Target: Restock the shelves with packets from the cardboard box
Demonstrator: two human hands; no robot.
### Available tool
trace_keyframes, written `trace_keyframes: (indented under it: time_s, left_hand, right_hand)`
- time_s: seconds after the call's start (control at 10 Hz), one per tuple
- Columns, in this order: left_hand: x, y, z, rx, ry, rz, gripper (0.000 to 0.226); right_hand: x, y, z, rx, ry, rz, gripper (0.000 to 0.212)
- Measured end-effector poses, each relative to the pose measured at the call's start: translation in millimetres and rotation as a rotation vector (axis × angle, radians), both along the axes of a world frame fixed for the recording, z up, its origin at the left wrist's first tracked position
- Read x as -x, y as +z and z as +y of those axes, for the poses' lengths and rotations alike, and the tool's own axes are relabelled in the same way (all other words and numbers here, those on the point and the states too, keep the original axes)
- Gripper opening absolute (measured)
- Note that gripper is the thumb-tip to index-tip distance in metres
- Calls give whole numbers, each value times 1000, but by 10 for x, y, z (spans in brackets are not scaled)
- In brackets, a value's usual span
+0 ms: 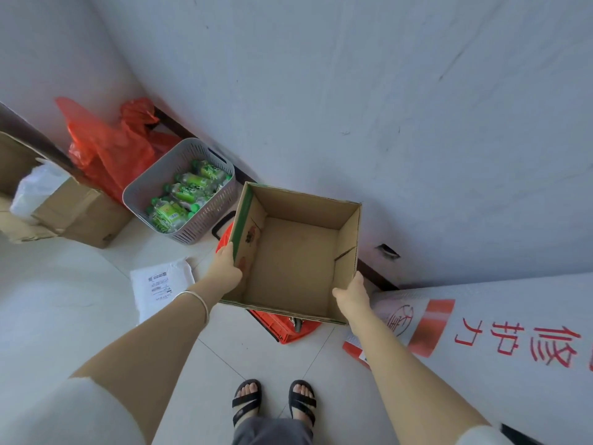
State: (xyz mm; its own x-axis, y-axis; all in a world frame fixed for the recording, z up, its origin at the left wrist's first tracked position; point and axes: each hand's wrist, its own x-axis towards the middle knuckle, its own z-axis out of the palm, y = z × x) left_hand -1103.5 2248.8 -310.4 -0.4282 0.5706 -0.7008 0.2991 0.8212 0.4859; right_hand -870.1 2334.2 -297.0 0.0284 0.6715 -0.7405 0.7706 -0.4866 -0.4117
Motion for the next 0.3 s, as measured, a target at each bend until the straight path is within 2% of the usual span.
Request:
trace_keyframes:
  time_s: [0.1, 0.3]
  left_hand:
    - [45, 40, -15, -3, 13, -23, 76]
    - [9, 345, -31, -13, -60, 1, 61]
  right_hand:
    - [8, 37, 9, 12, -7, -2, 74]
    - [-18, 233, 14, -22, 54, 17, 60]
